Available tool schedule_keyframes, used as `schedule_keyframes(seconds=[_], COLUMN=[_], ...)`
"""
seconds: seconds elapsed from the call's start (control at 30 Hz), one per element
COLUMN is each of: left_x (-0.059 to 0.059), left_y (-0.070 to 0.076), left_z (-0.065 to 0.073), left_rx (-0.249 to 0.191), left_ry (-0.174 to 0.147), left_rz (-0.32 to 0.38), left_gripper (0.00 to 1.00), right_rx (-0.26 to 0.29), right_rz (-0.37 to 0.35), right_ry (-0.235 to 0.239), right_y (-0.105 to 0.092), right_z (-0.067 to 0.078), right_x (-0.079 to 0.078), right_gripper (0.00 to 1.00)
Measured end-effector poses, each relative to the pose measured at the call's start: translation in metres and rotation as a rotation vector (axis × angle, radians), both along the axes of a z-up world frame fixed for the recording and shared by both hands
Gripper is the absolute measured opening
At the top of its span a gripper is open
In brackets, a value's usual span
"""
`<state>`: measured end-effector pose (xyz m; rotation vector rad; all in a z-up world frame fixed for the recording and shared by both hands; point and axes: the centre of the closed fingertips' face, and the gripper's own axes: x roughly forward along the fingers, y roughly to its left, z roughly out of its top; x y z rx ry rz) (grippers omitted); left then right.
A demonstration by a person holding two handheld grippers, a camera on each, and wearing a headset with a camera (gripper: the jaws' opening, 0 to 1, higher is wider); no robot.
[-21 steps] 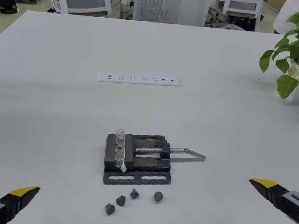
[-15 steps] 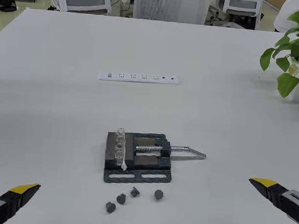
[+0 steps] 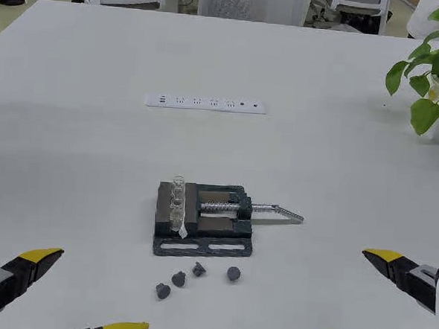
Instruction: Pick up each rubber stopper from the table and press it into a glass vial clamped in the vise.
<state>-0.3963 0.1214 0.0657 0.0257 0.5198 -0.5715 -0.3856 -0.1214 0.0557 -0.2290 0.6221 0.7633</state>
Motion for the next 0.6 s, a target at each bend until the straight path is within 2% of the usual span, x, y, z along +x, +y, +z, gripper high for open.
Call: schedule_keyframes(seconds=[0.13,0.33,0.6], left_x=[-0.002,-0.002,-0.001], left_y=[0.000,0.002,0.005], left_z=[-0.003,-0.005,-0.006], left_rx=[0.029,0.048,0.061], left_ry=[0.000,-0.004,-0.011], left_rz=[-0.010,-0.016,-0.021], left_gripper=[0.84,0.83,0.82], right_rx=[-0.014,-0.049,-0.105], right_rz=[0.020,0.043,0.117], right_ry=[0.020,0.037,0.030], right_y=[0.001,-0.003,0.002], right_z=[-0.003,-0.008,0.000], right_x=[-0.003,-0.003,0.008], right_gripper=[0.97,0.96,0.94])
